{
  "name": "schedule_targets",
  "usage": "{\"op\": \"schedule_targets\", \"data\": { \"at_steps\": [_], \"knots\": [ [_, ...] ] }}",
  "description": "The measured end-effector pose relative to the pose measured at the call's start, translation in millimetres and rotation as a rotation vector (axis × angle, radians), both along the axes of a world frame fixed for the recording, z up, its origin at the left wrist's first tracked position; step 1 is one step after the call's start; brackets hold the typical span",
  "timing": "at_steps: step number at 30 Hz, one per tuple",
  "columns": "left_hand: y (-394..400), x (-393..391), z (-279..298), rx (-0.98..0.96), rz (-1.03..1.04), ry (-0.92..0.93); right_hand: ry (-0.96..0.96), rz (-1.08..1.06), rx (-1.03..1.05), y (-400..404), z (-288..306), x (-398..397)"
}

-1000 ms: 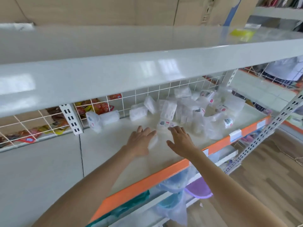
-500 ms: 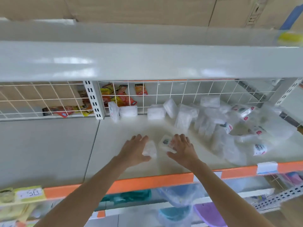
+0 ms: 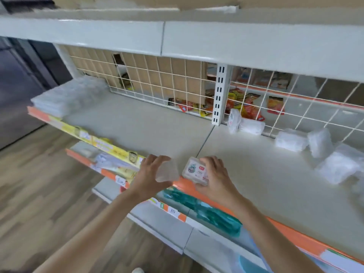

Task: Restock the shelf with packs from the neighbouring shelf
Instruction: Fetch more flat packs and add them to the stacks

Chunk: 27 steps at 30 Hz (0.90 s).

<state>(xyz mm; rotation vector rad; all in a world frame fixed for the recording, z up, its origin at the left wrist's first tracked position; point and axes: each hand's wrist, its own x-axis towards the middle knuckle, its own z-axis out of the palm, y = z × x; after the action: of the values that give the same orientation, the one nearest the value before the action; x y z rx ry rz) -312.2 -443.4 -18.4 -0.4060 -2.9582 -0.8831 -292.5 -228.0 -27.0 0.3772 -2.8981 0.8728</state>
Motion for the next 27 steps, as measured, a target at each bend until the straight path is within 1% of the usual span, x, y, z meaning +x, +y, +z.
{"op": "schedule_targets", "data": {
  "at_steps": [4, 7, 11, 14, 19, 22, 27],
  "knots": [
    [-60.5, 6.0, -4.1, 0.004, 0.119, -0.001, 0.021, 0.079, -0.006, -56.8, 1.9, -16.3],
    [-107.1, 2.0, -4.4, 0.017, 0.171, 0.015, 0.019, 0.125, -0.009, -107.7, 2.7, -29.0],
    [-171.0, -3.1, -4.7, 0.066, 0.208, 0.011, 0.049, 0.16, -0.026, -179.5, 3.5, -40.2],
    [-234.6, -10.3, -5.1, 0.09, 0.233, 0.015, 0.074, 0.189, -0.031, -245.0, -1.5, -57.2],
    [-321.9, -21.8, -3.5, 0.06, 0.267, 0.024, 0.022, 0.22, -0.081, -339.2, -9.0, -73.5],
    [-358.9, -29.6, -6.1, 0.068, 0.278, 0.032, -0.02, 0.214, -0.077, -371.4, -10.8, -84.9],
    [-390.4, -58.7, -21.0, 0.096, 0.321, 0.047, 0.017, 0.163, -0.062, -392.9, -5.9, -129.9]
  ]
}}
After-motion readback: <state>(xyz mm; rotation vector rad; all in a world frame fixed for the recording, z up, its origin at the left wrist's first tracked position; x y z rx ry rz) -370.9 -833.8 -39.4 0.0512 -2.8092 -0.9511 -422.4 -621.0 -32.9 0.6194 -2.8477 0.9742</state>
